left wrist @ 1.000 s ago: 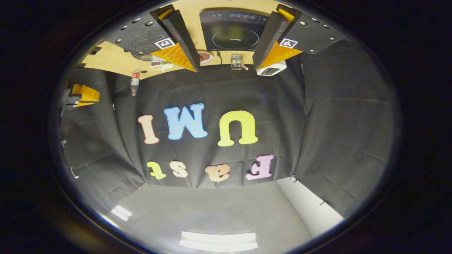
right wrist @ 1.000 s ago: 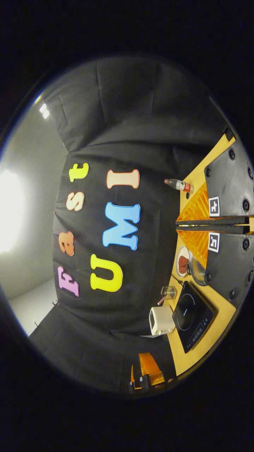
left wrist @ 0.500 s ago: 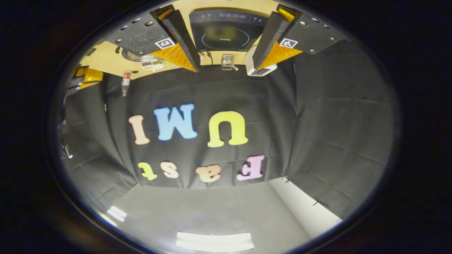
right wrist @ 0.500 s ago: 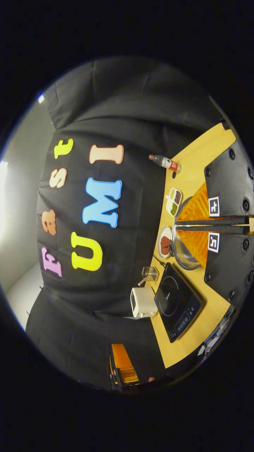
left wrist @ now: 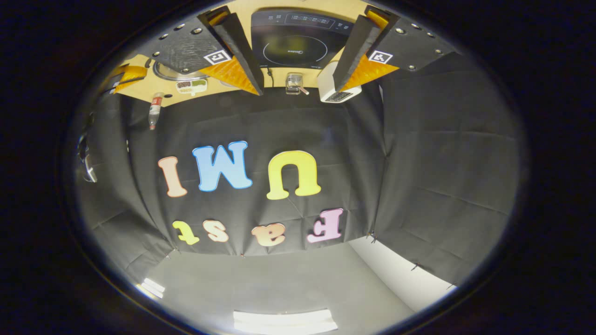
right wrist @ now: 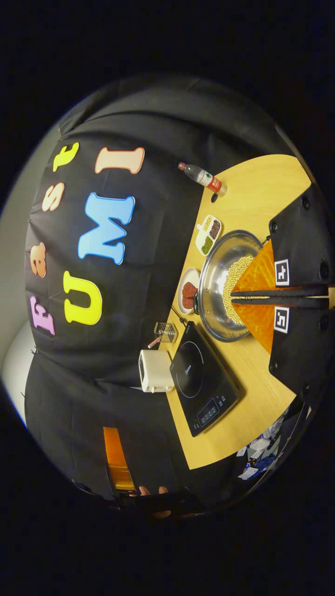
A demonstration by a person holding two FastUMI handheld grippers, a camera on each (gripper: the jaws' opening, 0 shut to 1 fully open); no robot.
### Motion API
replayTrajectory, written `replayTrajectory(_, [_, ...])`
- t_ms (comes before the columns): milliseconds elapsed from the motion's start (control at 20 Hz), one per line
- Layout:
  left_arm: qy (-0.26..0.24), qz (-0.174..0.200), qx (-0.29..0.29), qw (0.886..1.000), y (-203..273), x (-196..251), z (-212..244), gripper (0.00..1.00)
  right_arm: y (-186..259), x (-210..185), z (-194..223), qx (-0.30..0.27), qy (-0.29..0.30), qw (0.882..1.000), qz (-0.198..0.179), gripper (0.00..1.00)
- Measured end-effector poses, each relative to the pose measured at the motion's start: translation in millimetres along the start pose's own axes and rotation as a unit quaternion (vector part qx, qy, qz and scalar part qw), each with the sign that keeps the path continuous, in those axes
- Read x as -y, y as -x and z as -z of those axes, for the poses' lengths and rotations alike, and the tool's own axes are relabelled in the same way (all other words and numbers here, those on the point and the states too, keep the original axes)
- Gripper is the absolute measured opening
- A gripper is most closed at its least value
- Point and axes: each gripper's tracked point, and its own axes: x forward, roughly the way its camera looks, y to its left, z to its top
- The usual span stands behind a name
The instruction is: First push the handle of the pot to place it horizontally, then grasp the pot with both hands and set it on the induction cooktop.
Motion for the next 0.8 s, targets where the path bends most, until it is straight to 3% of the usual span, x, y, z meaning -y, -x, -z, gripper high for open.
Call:
replayTrajectory(400, [-0.011,-0.012,-0.018,1.0,-20,23,12,0.88,-20,-4,55,-0.079,0.013,0.994,-0.079,0.02])
replayTrajectory(800, [-0.018,-0.022,-0.034,0.999,-36,43,23,0.89,-34,-2,102,-0.15,0.035,0.98,-0.129,0.02])
